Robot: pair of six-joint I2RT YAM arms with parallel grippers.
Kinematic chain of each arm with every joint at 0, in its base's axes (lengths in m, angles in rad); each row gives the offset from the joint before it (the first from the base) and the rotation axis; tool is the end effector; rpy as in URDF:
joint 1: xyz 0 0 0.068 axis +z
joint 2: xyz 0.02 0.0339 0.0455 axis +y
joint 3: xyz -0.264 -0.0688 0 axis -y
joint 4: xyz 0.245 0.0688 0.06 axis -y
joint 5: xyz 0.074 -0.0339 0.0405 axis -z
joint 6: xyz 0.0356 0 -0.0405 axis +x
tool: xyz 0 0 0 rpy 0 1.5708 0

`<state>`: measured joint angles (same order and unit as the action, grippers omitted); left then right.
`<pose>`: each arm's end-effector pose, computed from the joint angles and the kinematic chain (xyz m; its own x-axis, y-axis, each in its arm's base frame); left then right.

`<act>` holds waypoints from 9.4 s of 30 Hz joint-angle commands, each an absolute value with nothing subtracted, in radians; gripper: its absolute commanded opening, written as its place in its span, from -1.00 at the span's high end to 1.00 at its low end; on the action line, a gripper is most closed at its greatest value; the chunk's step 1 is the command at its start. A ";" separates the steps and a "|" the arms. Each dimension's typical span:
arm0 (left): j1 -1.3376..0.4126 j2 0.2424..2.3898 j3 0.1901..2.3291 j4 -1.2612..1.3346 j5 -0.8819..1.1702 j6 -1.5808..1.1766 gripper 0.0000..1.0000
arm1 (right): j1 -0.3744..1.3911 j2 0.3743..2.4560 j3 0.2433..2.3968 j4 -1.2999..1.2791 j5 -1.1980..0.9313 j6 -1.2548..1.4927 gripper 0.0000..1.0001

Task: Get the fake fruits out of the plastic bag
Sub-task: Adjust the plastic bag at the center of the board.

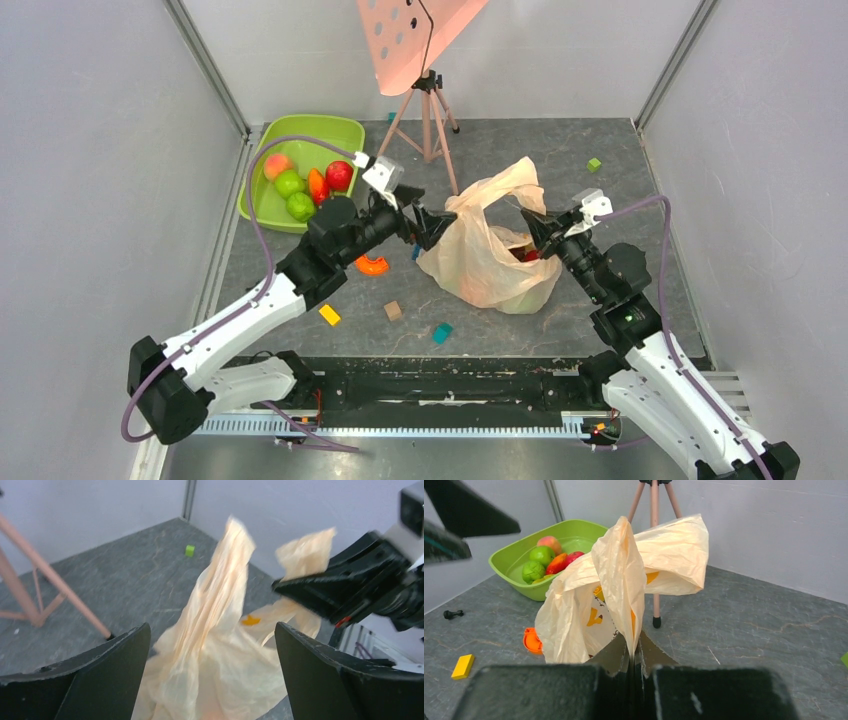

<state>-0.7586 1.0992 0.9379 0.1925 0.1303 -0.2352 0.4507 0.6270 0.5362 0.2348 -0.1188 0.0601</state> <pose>0.1861 -0.1827 0.3720 -0.1589 -0.1678 -0.9729 0.7602 0.6080 -0.2290 0.1457 0.0752 0.3216 0.0966 0.1130 -0.9889 -0.5449 0.8374 0.0425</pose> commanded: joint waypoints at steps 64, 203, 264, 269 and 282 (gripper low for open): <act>-0.853 1.203 1.587 -0.390 0.278 -0.214 0.96 | 0.453 0.593 1.147 -0.318 -0.079 0.291 1.00; -1.236 0.840 0.686 0.268 -0.974 -0.724 0.96 | 0.501 0.332 0.269 0.464 0.270 1.127 1.00; -1.233 0.456 0.741 -0.341 -0.809 -0.626 -0.99 | 0.753 1.319 1.632 -0.720 -0.160 -0.510 -0.76; -1.232 0.421 0.725 -0.347 -0.808 -0.625 -0.99 | 0.864 1.336 1.552 -0.790 -0.063 -0.648 -0.75; -1.232 0.366 0.689 -0.357 -0.808 -0.638 -0.99 | 0.921 1.297 1.402 -0.864 -0.069 -0.733 -0.91</act>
